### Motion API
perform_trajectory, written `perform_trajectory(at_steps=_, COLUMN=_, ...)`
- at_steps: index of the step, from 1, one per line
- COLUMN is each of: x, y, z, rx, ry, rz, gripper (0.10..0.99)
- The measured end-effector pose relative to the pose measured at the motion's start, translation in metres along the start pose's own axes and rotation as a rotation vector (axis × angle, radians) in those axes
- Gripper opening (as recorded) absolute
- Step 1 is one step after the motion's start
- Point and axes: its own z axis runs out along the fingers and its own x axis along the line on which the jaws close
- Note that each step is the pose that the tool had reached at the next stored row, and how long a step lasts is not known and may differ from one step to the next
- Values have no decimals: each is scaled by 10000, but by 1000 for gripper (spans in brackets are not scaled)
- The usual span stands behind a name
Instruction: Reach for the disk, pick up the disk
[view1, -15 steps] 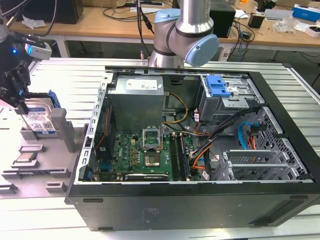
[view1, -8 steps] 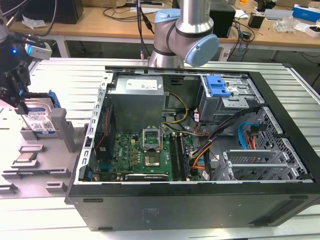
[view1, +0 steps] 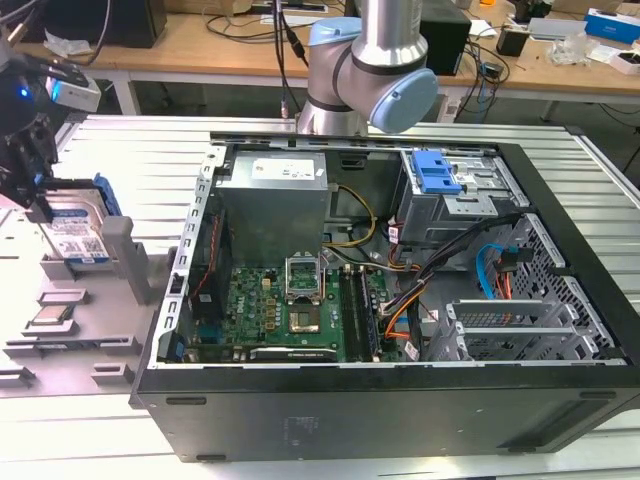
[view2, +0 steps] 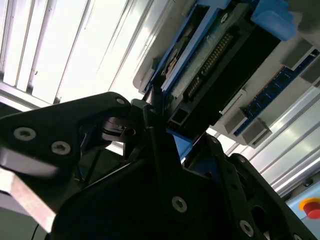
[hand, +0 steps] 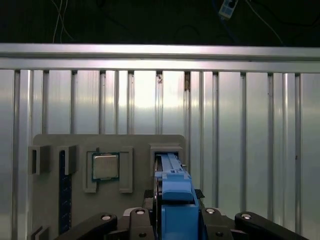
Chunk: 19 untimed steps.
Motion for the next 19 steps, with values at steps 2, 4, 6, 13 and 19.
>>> perform_trajectory(at_steps=2, x=-2, y=3, z=-62, rx=1, ry=0, rz=1, gripper=369)
perform_trajectory(at_steps=4, x=-4, y=5, z=-122, rx=0, ry=3, rz=1, gripper=369)
perform_trajectory(at_steps=6, x=-6, y=7, z=-189, rx=0, ry=6, rz=1, gripper=369)
perform_trajectory(at_steps=13, x=-12, y=10, z=-364, rx=1, ry=11, rz=2, gripper=369)
perform_trajectory(at_steps=19, x=-16, y=12, z=-518, rx=0, ry=12, rz=2, gripper=369)
